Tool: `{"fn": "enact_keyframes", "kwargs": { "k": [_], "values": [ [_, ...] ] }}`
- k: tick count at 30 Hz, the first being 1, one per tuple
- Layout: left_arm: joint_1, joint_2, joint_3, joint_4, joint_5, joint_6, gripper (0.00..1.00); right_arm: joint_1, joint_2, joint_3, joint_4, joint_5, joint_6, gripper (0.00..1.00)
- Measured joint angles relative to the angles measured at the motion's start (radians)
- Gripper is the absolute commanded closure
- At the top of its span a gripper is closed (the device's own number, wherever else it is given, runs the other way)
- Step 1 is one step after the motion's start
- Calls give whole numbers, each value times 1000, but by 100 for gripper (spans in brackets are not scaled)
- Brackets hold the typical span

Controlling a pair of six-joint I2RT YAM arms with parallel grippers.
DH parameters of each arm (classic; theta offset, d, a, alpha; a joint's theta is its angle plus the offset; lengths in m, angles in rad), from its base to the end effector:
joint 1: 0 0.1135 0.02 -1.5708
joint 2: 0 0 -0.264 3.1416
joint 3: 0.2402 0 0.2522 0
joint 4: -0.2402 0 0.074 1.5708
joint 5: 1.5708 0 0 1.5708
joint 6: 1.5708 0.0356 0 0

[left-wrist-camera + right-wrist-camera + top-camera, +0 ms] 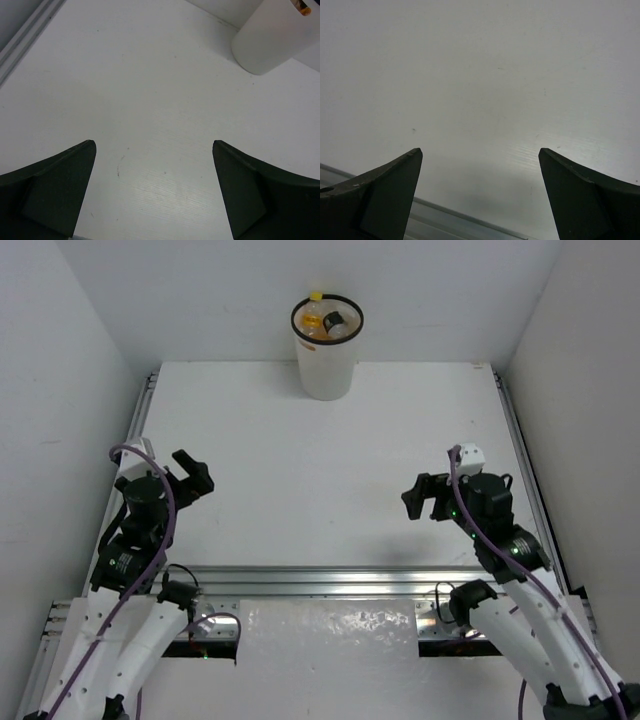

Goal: Put the plastic bottles in the bin

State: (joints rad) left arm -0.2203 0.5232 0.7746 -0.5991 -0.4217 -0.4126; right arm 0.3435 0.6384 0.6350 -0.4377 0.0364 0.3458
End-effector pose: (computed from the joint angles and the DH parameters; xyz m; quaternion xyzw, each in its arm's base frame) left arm 0.1142 -0.0106 0.3282 -0.1965 0.7854 -0.0119 0.5869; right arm 0.1438 0.0501 0.2832 0.0107 0.8445 0.1664 0.5089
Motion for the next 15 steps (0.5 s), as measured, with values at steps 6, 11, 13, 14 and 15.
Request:
{"fn": "enact_keyframes", "kwargs": {
  "k": [6, 11, 13, 14, 15],
  "values": [
    [0, -1, -6, 4, 25, 0, 0, 0, -135, -4, -89, -2, 40, 1],
    [0, -1, -6, 5, 35, 0, 0, 0, -150, -21, -142, 38, 51, 1],
    [0, -1, -6, 5, 39, 0, 0, 0, -148, -29, -156, 48, 56, 1],
    [0, -1, -6, 5, 40, 0, 0, 0, -145, -32, -163, 52, 60, 1],
    [0, -1, -6, 5, 41, 0, 0, 0, -140, -33, -169, 58, 64, 1]
  ]
}}
